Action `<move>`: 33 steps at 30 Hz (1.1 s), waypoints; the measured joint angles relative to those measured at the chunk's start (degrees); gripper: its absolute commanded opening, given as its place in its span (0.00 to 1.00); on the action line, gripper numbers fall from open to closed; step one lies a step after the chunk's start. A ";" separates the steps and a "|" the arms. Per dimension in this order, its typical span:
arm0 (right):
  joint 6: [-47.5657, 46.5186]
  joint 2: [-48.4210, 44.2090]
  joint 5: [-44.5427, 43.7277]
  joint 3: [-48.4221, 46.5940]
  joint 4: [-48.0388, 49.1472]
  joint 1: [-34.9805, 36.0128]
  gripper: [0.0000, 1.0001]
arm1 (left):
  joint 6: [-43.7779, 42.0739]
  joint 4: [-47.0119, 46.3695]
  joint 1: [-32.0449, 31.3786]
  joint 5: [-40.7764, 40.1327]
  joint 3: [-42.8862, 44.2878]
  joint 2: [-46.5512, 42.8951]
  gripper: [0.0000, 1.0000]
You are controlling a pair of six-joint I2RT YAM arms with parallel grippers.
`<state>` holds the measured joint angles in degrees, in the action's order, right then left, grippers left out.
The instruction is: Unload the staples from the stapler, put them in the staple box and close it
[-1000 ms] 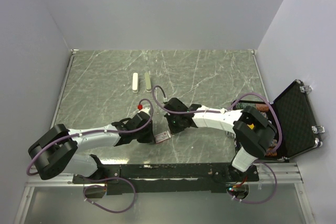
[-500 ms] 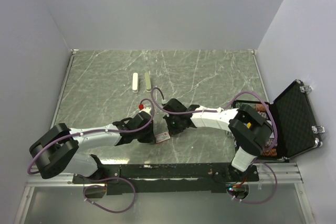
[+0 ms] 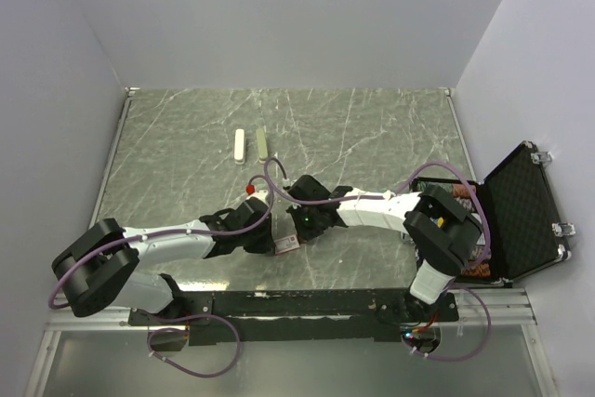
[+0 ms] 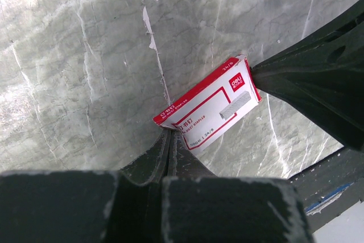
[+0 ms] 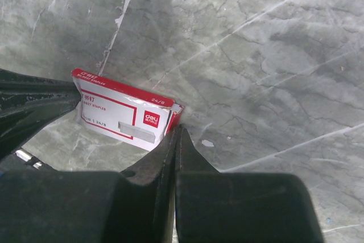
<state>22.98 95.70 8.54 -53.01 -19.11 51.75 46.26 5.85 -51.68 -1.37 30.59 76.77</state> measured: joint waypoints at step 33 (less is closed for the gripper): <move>-3.58 -14.58 -19.50 -0.74 -4.44 -4.85 0.54 | -4.74 11.69 -0.33 -15.26 8.17 -10.05 0.51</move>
<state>19.40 81.12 -10.96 -53.76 -23.55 46.89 41.52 17.54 -52.01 -16.62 38.76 66.72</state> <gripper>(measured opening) 0.471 0.417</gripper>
